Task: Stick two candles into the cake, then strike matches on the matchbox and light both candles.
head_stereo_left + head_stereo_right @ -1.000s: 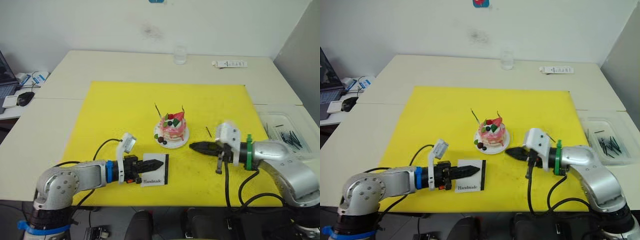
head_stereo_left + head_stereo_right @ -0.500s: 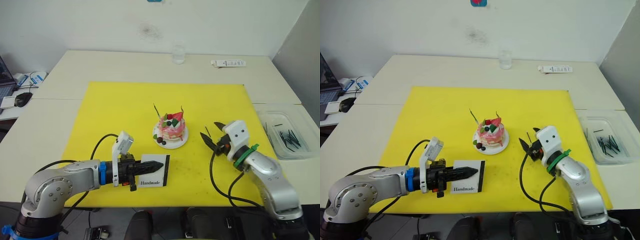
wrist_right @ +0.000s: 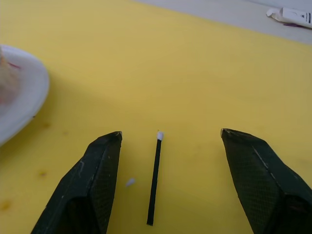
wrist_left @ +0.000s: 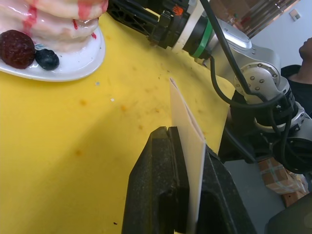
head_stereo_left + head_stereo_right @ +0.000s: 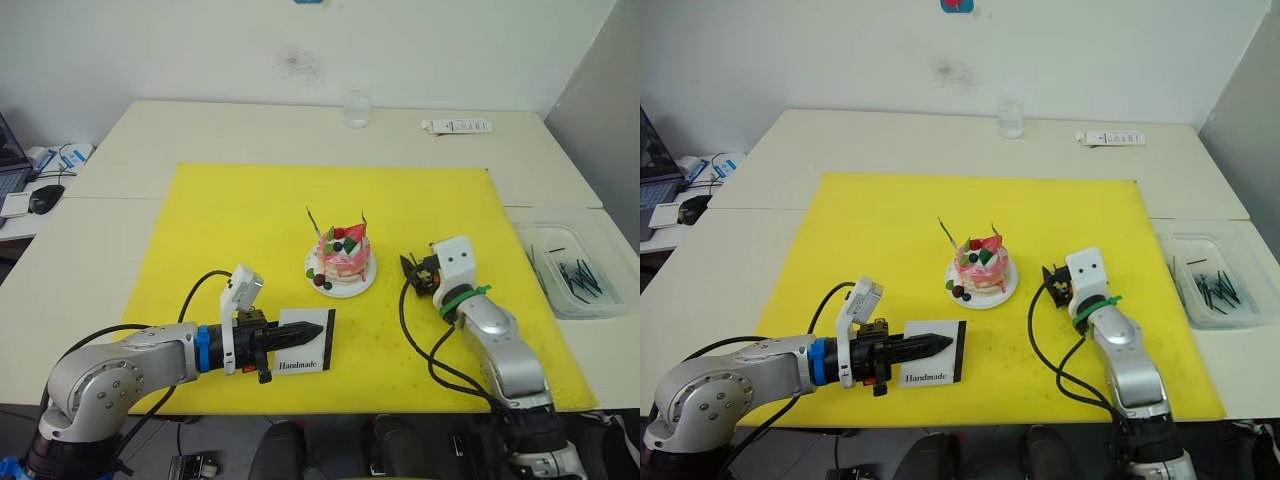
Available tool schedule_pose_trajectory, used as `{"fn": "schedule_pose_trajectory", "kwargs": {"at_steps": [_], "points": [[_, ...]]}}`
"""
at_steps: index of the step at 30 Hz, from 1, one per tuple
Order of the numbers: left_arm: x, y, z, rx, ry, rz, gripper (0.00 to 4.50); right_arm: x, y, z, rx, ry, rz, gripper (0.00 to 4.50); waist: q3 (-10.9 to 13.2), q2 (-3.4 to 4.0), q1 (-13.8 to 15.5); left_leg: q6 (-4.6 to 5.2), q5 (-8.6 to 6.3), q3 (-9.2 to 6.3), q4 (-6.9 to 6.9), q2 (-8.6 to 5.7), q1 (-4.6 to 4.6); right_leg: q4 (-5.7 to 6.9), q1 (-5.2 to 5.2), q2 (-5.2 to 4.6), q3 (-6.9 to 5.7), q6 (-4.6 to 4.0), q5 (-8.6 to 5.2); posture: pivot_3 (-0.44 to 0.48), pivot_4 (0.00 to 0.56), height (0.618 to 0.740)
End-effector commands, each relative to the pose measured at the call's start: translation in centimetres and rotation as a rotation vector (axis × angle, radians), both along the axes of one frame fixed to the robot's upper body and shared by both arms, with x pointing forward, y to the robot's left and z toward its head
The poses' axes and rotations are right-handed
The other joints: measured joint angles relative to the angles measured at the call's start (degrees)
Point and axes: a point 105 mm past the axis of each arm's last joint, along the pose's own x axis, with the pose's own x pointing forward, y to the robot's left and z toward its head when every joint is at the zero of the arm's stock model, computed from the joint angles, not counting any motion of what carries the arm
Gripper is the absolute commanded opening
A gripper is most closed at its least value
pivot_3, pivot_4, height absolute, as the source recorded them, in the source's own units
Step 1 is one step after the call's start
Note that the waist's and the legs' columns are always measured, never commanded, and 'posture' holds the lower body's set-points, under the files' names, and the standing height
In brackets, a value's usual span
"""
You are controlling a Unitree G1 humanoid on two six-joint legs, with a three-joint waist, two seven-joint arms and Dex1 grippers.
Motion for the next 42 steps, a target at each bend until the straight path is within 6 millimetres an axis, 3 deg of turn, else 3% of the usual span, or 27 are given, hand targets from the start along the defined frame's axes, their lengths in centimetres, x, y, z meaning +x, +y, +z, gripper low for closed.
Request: {"fn": "schedule_pose_trajectory", "kwargs": {"at_steps": [1,8,11,18,23,28,36,42], "points": [[-0.3,-0.6,0.8,-0.013,-0.043,-0.029,0.0,0.2,0.0,0.9,0.0,-0.029,-0.006,3.37,0.0,0.0,0.0,0.0,0.0,0.0,0.0,0.0,0.0,0.0,0.0,0.0,-0.01,0.0,0.0,0.0,0.15,0.74],[0.0,-0.8,0.9,-0.01,-0.045,-0.022,0.0,-0.4,0.5,-0.1,0.07,0.062,-0.045,3.37,-0.01,-0.01,0.0,0.0,0.0,-0.03,0.01,0.02,0.03,0.09,0.0,0.01,-0.02,0.0,0.0,0.0,0.15,0.74],[0.2,-1.0,0.9,-0.01,-0.046,-0.016,0.0,-0.8,0.6,-0.5,0.1,0.095,-0.057,2.53,-0.01,-0.01,0.0,-0.01,0.01,-0.04,0.01,0.02,0.05,0.11,0.01,0.01,-0.02,0.0,0.0,0.0,0.15,0.74],[0.3,-0.9,0.8,-0.005,-0.041,-0.008,0.0,-0.9,1.3,-0.8,0.14,0.112,-0.06,0.02,-0.02,-0.03,-0.01,-0.01,0.01,-0.03,0.01,0.01,0.05,0.11,0.02,0.01,-0.02,0.0,0.0,0.0,0.15,0.74],[0.2,-0.9,0.6,0.002,-0.037,-0.001,0.0,-1.0,1.2,-1.0,0.186,0.101,-0.071,0.02,-0.03,-0.03,-0.02,-0.01,0.01,-0.03,0.02,0.01,0.07,0.11,0.04,0.01,-0.02,0.0,0.0,0.0,0.15,0.74],[0.1,-0.9,0.5,0.0,-0.035,0.004,0.0,-2.2,1.6,0.3,0.19,0.078,0.034,0.02,-0.03,-0.03,-0.02,-0.01,0.01,-0.03,0.02,0.01,0.07,0.11,0.05,0.01,-0.02,0.0,0.0,0.0,0.15,0.74],[-0.4,-1.2,0.6,0.001,-0.031,-0.035,0.0,-6.5,1.0,1.3,0.055,0.148,0.325,0.02,-0.03,-0.03,0.01,-0.01,0.01,-0.04,0.02,0.0,0.07,0.11,0.06,0.02,-0.04,0.0,0.0,0.0,0.15,0.74],[0.0,-1.2,0.7,-0.002,-0.035,-0.041,0.0,-7.8,1.9,2.5,0.011,0.117,0.45,0.02,-0.03,-0.03,-0.11,0.0,0.01,-0.05,0.02,0.02,0.19,0.16,0.11,0.08,-0.01,0.0,0.0,0.0,0.15,0.74]]}}
